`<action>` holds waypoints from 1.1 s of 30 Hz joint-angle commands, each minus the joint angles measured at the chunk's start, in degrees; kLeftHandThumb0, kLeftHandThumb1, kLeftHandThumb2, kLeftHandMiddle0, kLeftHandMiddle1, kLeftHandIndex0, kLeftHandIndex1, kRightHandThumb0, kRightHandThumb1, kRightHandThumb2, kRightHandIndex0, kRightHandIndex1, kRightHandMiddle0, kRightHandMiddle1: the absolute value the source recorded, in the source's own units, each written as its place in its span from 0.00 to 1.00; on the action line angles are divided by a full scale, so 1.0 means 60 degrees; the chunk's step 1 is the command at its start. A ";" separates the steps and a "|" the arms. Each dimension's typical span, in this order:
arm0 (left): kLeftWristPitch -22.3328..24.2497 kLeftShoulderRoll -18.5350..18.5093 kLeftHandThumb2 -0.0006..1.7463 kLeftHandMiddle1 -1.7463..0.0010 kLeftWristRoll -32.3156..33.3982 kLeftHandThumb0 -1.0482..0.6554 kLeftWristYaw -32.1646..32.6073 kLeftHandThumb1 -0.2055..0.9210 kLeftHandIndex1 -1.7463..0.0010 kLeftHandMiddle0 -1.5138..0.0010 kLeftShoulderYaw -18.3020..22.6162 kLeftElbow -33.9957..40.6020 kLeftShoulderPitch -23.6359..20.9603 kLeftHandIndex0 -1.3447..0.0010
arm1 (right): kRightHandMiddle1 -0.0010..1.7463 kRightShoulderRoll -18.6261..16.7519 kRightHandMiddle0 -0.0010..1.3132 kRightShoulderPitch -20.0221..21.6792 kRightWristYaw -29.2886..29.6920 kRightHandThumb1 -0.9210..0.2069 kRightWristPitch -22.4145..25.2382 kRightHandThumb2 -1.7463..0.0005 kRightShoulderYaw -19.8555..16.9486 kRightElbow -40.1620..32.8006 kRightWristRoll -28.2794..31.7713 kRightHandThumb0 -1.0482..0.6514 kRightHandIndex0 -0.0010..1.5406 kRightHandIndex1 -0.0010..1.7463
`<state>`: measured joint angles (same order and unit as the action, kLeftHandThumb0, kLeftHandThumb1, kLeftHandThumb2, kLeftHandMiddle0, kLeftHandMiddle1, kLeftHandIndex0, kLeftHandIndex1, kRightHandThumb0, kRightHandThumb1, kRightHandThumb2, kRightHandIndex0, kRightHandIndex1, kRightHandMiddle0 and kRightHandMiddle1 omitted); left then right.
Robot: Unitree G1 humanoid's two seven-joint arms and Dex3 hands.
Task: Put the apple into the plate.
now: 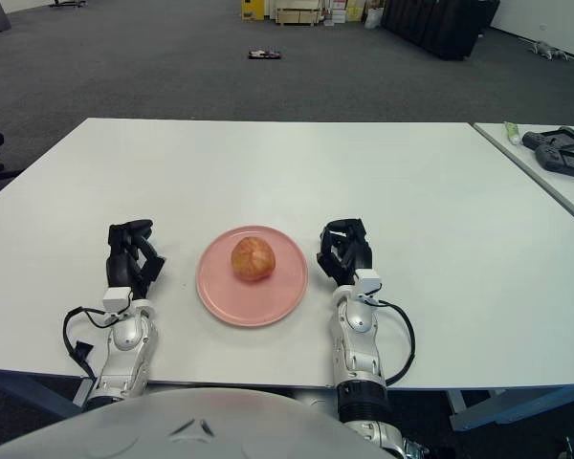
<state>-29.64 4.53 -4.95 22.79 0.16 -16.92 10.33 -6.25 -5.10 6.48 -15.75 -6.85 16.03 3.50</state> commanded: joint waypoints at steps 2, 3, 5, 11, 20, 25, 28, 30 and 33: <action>-0.0207 -0.0555 0.66 0.27 -0.0641 0.36 0.0011 1.00 0.01 0.60 0.0167 -0.1353 0.0143 0.69 | 1.00 0.0031 0.22 -0.0175 -0.0023 0.14 0.0299 0.57 -0.0025 0.0475 0.0023 0.40 0.33 0.78; -0.0226 -0.0599 0.66 0.28 -0.0629 0.36 -0.0018 1.00 0.02 0.59 0.0170 -0.1438 0.0096 0.68 | 1.00 0.0036 0.22 -0.0165 -0.0034 0.14 0.0271 0.57 -0.0020 0.0498 0.0023 0.40 0.33 0.78; -0.0246 -0.0695 0.66 0.28 -0.0617 0.36 -0.0084 1.00 0.02 0.59 0.0169 -0.1589 0.0022 0.67 | 1.00 0.0042 0.22 -0.0154 -0.0055 0.14 0.0222 0.57 -0.0014 0.0532 0.0036 0.40 0.33 0.78; -0.0123 -0.0932 0.66 0.26 -0.0699 0.36 -0.0290 0.98 0.04 0.54 0.0051 -0.1678 -0.0028 0.63 | 1.00 0.0032 0.22 -0.0162 -0.0113 0.14 0.0085 0.57 -0.0021 0.0574 0.0072 0.40 0.33 0.78; 0.0337 -0.1426 0.68 0.24 -0.0761 0.36 -0.1107 0.93 0.05 0.53 -0.0348 -0.1403 0.0019 0.61 | 1.00 -0.0046 0.22 -0.0173 -0.0079 0.15 0.0164 0.56 -0.0064 0.0535 0.0159 0.40 0.32 0.78; 0.0765 -0.1641 0.71 0.25 -0.0840 0.38 -0.1387 0.89 0.05 0.57 -0.0500 -0.1250 0.0052 0.64 | 1.00 -0.0084 0.22 -0.0185 -0.0034 0.15 0.0214 0.56 -0.0077 0.0485 0.0158 0.40 0.32 0.78; 0.1033 -0.1758 0.72 0.25 -0.0945 0.39 -0.1479 0.87 0.05 0.60 -0.0589 -0.1202 0.0048 0.67 | 1.00 -0.0106 0.22 -0.0201 0.0027 0.15 0.0294 0.56 -0.0072 0.0419 0.0130 0.40 0.32 0.78; 0.1116 -0.1798 0.72 0.24 -0.0982 0.39 -0.1531 0.86 0.03 0.60 -0.0631 -0.1183 0.0046 0.68 | 1.00 -0.0117 0.22 -0.0212 0.0045 0.15 0.0330 0.56 -0.0067 0.0378 0.0124 0.40 0.32 0.78; 0.1184 -0.1815 0.56 0.25 -0.1036 0.39 -0.1590 0.82 0.01 0.59 -0.0648 -0.1185 0.0032 0.73 | 1.00 -0.0124 0.23 -0.0218 0.0051 0.16 0.0349 0.56 -0.0065 0.0350 0.0131 0.40 0.33 0.78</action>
<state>-23.42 -1.84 -8.65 13.73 -5.22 -18.53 8.19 -6.38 -4.82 5.76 -16.82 -6.55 16.39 3.66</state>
